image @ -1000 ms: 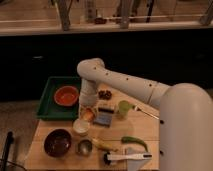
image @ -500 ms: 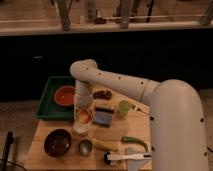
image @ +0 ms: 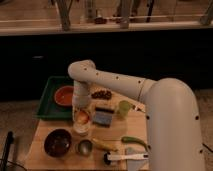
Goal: Place apple in paper cup
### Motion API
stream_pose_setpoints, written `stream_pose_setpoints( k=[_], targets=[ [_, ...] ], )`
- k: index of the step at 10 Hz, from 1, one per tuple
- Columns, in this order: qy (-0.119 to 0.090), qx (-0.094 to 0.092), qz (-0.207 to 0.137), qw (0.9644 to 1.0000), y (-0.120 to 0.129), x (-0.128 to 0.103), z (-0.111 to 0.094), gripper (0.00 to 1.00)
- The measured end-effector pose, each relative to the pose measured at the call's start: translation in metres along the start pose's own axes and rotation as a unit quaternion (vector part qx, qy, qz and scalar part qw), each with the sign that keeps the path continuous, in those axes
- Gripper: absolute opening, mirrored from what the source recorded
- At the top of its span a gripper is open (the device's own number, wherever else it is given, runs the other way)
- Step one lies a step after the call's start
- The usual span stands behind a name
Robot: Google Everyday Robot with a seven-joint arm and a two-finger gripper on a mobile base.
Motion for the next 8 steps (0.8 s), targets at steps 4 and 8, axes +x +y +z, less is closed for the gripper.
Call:
stream_pose_setpoints(
  k=[4, 8],
  targets=[
    [-0.006, 0.004, -0.011, 0.9999, 0.0005, -0.0008, -0.0012, 0.2],
    [-0.013, 0.007, -0.02, 0.9997, 0.0005, -0.0023, -0.0011, 0.61]
  ],
)
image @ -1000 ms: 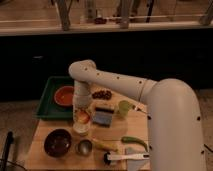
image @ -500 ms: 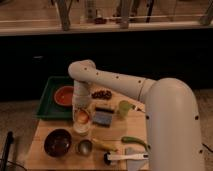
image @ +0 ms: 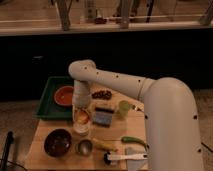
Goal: Place apple in paper cup
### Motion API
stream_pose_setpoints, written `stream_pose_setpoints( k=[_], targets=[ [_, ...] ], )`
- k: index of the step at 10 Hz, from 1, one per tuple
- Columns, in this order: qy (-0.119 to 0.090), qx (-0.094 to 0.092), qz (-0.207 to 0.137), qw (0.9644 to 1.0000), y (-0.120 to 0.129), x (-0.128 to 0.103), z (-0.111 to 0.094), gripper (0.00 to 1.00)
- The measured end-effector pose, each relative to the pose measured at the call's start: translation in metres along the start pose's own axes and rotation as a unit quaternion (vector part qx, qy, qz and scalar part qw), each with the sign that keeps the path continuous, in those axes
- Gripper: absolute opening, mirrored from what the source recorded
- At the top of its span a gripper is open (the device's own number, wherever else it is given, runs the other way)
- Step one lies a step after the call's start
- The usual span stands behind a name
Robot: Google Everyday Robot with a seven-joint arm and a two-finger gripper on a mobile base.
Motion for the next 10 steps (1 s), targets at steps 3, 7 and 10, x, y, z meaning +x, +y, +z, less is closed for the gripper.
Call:
stream_pose_setpoints(
  k=[3, 7, 10],
  targets=[
    [-0.002, 0.002, -0.003, 1.0, 0.0011, -0.0007, -0.0008, 0.8],
    [-0.004, 0.006, -0.005, 1.0, 0.0035, -0.0006, -0.0026, 0.8],
    [-0.006, 0.009, -0.007, 0.9999, 0.0051, -0.0002, -0.004, 0.8]
  ],
)
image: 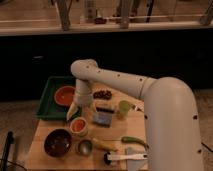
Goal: Place apple in paper cup
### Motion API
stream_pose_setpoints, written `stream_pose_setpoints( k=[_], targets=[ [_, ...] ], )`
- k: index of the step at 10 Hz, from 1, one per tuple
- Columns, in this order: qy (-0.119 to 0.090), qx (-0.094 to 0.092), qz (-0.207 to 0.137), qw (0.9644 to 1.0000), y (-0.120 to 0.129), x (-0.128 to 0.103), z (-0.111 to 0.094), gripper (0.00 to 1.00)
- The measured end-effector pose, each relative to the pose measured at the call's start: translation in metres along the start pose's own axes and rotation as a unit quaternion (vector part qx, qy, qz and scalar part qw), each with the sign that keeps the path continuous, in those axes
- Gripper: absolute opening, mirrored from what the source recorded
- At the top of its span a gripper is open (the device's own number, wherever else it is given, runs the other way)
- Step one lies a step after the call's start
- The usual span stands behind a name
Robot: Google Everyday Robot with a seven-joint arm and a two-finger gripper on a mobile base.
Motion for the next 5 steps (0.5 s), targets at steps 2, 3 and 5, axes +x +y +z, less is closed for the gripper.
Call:
stream_pose_setpoints(
  k=[2, 3, 5],
  targets=[
    [-0.001, 0.001, -0.002, 1.0, 0.0003, 0.0, -0.001, 0.8],
    [-0.001, 0.001, -0.003, 1.0, 0.0004, 0.0001, -0.0019, 0.8],
    [-0.002, 0.001, -0.005, 1.0, 0.0011, 0.0004, -0.0031, 0.8]
  ],
)
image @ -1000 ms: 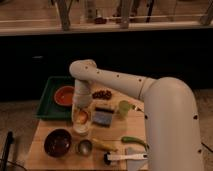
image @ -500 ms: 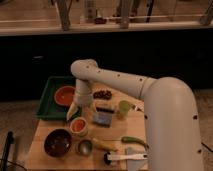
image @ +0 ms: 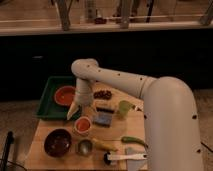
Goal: Place apple in paper cup
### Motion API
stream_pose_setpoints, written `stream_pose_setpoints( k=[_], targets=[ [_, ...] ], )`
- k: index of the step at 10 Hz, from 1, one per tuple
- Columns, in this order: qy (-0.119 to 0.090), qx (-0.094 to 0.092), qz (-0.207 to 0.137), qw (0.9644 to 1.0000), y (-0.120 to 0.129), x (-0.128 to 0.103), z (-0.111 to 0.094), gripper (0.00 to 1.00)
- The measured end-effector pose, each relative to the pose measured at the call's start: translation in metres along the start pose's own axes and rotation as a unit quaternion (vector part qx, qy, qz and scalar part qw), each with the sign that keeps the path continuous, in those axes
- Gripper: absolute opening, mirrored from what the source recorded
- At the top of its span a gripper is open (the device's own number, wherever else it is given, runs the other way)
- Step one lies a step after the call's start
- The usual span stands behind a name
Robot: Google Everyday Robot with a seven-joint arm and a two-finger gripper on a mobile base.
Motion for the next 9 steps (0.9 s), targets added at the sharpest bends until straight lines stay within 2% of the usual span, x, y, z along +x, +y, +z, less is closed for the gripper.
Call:
stream_pose_setpoints(
  k=[4, 9],
  targets=[
    [0.001, -0.002, 0.0, 1.0, 0.0038, -0.0005, -0.0046, 0.8],
    [0.02, -0.013, -0.001, 0.9997, -0.0003, -0.0031, -0.0094, 0.8]
  ],
)
